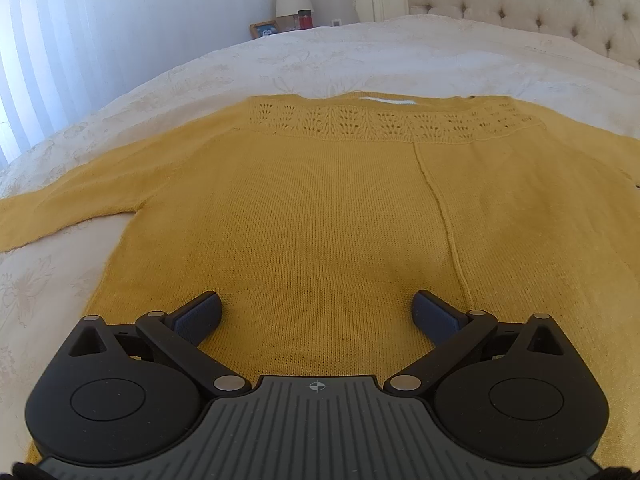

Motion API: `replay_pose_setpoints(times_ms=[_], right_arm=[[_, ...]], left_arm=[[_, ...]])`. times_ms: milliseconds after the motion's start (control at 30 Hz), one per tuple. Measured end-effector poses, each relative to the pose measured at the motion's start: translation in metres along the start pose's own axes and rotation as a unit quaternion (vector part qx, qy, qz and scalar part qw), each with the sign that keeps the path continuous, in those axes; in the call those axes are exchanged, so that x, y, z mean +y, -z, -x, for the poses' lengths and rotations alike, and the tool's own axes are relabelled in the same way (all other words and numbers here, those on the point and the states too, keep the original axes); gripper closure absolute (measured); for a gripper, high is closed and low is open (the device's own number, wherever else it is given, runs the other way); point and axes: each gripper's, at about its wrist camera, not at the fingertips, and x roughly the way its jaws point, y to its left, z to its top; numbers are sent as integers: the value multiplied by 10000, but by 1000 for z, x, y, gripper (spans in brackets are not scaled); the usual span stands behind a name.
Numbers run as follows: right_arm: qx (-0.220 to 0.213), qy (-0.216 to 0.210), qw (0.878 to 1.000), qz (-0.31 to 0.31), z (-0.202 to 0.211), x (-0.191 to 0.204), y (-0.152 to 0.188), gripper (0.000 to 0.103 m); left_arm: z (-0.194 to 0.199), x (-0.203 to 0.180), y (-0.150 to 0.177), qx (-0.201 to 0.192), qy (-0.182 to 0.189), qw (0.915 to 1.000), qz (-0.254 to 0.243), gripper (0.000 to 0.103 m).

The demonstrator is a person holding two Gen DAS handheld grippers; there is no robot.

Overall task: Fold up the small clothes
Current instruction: 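Move the right tool to the sleeve cuff and close on it, then lift the cuff with the right tool and fold the sleeve across the body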

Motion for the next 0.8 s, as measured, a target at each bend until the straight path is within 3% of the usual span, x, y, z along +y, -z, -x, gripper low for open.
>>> replay_pose_setpoints(times_ms=[167, 400, 600, 800], right_arm=[[-78, -489, 9957, 779, 39, 61, -4, 91], [7, -1443, 9744, 1725, 77, 186, 24, 91], [321, -2378, 9476, 2107, 90, 282, 81, 91], [708, -3055, 9133, 2599, 83, 365, 171, 91]], left_arm=[[4, 8, -12, 330, 148, 9993, -30, 1], [36, 41, -13, 455, 192, 9988, -15, 2], [62, 91, -2, 393, 177, 9989, 180, 2], [68, 135, 13, 550, 131, 9975, 427, 2]])
